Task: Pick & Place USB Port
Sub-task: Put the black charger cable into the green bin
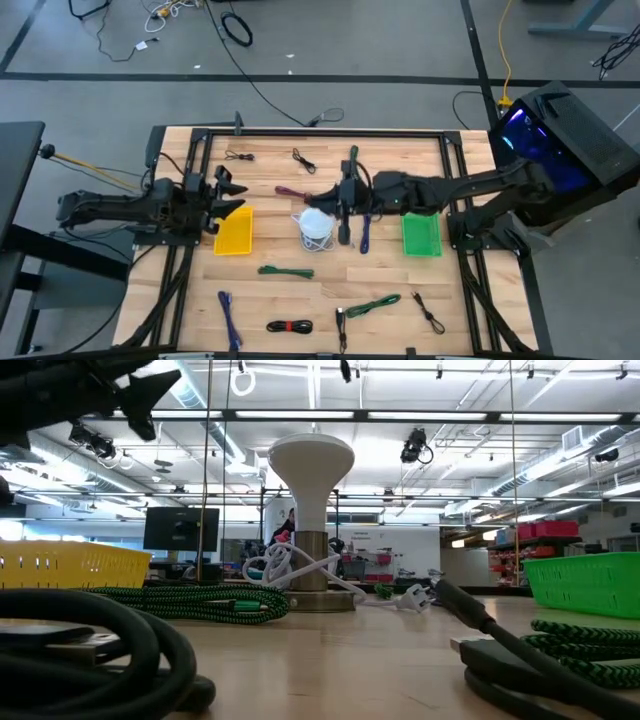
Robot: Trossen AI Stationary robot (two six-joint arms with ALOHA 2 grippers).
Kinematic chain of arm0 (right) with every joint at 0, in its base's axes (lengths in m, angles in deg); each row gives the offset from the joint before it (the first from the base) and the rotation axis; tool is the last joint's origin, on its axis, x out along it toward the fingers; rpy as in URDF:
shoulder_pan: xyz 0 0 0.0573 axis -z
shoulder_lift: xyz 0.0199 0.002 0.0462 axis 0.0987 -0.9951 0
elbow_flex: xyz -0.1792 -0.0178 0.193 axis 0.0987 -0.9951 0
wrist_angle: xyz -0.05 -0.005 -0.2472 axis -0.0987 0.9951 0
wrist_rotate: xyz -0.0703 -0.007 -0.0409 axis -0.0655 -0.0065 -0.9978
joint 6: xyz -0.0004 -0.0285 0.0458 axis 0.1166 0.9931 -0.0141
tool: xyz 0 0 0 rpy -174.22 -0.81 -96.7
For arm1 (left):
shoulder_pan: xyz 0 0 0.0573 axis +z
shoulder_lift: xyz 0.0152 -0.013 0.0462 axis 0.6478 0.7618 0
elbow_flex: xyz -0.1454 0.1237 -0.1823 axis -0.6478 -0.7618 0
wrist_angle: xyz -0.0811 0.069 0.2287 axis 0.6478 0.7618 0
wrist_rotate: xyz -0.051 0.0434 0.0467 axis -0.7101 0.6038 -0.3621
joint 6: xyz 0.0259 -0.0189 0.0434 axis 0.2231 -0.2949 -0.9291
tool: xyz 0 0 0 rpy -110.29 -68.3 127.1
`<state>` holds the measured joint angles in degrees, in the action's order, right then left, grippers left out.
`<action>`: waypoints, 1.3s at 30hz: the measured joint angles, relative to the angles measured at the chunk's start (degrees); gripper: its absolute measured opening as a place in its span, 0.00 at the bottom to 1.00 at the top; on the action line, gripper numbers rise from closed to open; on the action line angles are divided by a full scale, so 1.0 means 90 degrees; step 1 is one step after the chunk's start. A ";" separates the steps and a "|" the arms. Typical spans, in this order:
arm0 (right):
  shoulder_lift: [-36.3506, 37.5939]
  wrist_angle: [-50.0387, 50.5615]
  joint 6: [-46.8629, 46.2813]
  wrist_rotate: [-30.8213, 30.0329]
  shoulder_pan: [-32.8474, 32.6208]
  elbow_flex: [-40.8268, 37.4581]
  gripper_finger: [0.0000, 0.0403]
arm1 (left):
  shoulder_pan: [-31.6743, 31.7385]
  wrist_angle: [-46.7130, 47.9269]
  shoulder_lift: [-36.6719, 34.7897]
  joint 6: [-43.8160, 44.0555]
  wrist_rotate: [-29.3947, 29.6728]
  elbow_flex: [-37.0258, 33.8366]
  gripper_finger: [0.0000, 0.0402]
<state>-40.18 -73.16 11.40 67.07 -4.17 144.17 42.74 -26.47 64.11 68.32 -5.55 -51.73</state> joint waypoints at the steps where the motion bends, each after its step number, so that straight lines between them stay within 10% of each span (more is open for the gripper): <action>1: -0.0088 -0.0189 0.0027 0.0070 -0.0062 0.0000 0.01 | -0.0001 -0.0022 0.0227 -0.0060 -0.0069 0.0141 0.41; 15: -0.0750 -0.0333 0.0453 -0.0438 -0.0397 0.0359 0.01 | -0.0002 0.0014 0.2642 -0.0740 -0.0882 0.1660 0.41; 21: -0.0510 0.1300 0.0106 -0.2607 -0.1205 0.0369 0.01 | 0.0002 0.0019 0.2954 -0.0736 -0.0903 0.1767 0.41; 32: -0.0428 0.5135 -0.5192 -0.5339 -0.2596 0.0141 0.01 | 0.0002 -0.0043 0.2934 -0.0738 -0.0903 0.1772 0.41; 39: -0.0460 0.7926 -0.8706 -0.5141 -0.2562 0.0101 0.01 | 0.0002 -0.0013 0.2934 -0.0645 -0.0905 0.1772 0.41</action>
<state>-44.32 -1.82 -66.96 20.80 -27.23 145.09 42.77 -26.58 90.51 62.51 -13.70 -35.78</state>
